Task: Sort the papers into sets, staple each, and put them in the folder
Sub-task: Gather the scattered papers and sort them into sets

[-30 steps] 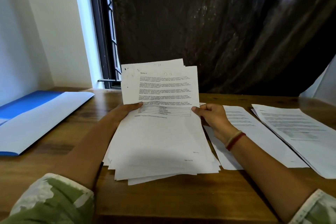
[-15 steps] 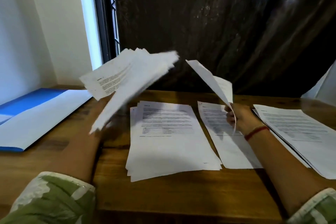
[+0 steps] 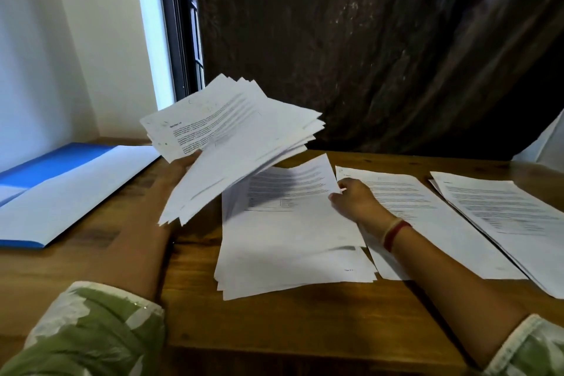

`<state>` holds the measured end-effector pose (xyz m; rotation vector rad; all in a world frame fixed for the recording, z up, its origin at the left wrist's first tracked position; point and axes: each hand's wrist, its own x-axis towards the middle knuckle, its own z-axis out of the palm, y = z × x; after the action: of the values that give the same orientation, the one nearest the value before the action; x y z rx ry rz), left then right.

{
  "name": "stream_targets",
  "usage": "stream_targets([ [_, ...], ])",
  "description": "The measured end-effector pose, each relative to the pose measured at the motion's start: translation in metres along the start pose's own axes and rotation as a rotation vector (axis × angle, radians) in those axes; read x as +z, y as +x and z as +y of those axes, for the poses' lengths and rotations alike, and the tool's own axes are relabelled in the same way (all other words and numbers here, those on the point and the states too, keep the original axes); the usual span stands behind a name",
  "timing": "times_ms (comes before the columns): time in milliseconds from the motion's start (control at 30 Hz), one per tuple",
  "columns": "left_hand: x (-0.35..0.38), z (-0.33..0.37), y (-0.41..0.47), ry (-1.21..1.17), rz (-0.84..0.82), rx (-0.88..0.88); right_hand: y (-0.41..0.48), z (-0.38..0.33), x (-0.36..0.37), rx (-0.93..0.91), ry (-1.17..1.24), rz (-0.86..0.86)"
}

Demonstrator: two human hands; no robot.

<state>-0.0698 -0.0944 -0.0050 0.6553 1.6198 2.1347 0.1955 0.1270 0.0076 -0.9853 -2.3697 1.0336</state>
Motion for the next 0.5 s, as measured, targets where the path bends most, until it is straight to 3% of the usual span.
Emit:
stream_targets([
  [67, 0.003, 0.004, -0.002, 0.011, 0.04, -0.077, -0.005, -0.004, -0.003, -0.033, -0.125, 0.004],
  [167, 0.028, 0.017, -0.025, -0.025, 0.05, -0.024, -0.004, -0.002, -0.014, -0.115, -0.339, 0.241],
  [267, 0.049, 0.017, -0.037, -0.003, -0.036, 0.0, 0.003, 0.004, -0.026, -0.206, -0.008, 0.361],
  [367, 0.06, 0.012, -0.037, 0.017, -0.154, -0.055, 0.002, -0.001, -0.031, -0.048, 0.545, 0.145],
  [433, 0.066, 0.009, -0.037, 0.044, -0.199, -0.08, 0.001, -0.002, -0.029, 0.003, 0.6, -0.039],
  [500, 0.067, 0.006, -0.037, 0.04, -0.247, -0.103, -0.002, -0.003, -0.022, -0.026, 0.618, -0.111],
])
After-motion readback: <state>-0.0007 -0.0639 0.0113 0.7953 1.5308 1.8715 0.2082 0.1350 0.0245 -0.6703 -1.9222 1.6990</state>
